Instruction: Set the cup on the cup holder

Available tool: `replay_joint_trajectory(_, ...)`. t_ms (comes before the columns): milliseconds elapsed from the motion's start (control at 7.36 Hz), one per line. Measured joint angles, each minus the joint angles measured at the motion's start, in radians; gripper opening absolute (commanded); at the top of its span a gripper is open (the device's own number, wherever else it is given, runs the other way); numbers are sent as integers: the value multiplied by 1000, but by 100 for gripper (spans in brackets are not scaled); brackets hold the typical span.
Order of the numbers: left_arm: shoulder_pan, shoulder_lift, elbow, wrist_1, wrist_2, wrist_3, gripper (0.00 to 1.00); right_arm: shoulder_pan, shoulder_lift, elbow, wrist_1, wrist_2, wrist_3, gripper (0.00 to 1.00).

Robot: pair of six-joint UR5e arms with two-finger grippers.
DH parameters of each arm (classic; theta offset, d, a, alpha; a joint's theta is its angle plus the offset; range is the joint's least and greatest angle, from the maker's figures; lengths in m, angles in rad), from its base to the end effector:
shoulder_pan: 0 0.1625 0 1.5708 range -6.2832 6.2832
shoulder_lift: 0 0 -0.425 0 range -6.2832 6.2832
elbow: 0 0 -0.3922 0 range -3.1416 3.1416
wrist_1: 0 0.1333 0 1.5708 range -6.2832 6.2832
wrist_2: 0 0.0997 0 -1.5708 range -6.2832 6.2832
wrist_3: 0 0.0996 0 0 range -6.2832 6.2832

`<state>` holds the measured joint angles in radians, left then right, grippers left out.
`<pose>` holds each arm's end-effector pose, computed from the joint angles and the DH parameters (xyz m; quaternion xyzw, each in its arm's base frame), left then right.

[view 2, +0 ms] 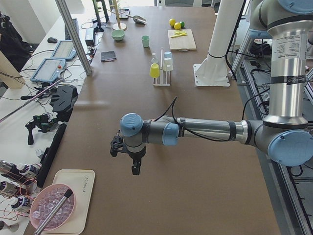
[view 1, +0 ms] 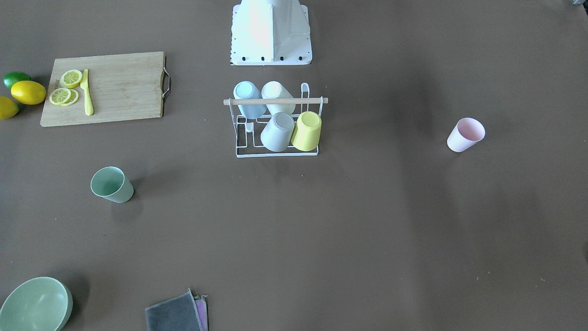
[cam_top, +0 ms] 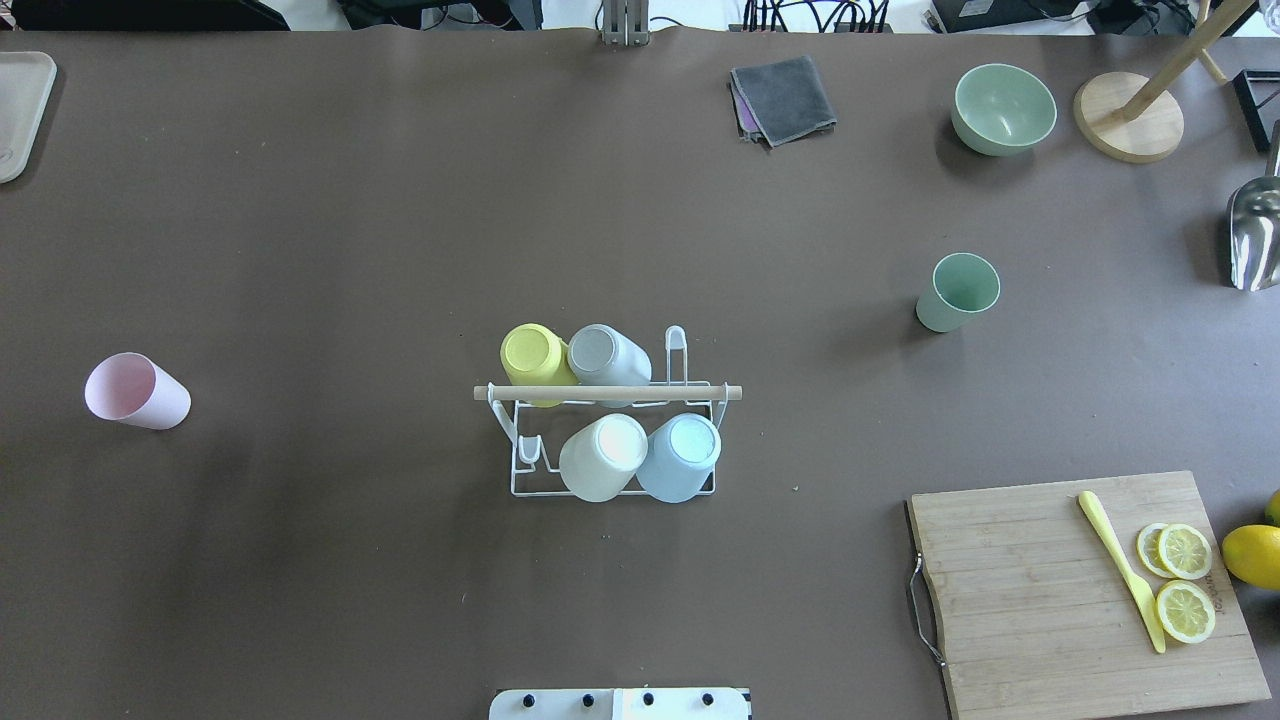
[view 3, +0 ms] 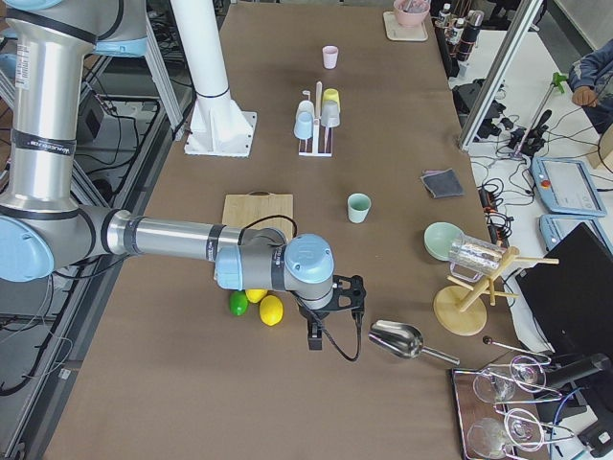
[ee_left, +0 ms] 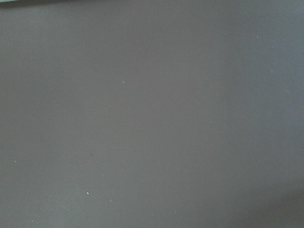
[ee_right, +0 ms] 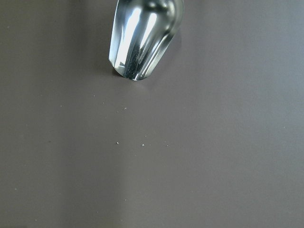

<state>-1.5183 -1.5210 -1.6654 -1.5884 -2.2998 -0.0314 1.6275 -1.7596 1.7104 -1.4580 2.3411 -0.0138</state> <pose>-0.0419 -0.4776 0.6373 0.0142 0.3572 0.0210 0.9337 0.0874 -0.4117 0.6642 0.0427 -0.3742 0.0079 0.9263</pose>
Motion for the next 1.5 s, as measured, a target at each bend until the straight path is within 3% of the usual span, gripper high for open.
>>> replay_joint_trajectory(408, 4, -35, 6, 1, 44, 0, 98, 0, 2, 6, 1, -3, 0, 100)
replay_joint_trajectory(1495, 3, -35, 2, 0, 47, 1, 98, 9, 12, -5, 18, -20, -3, 100)
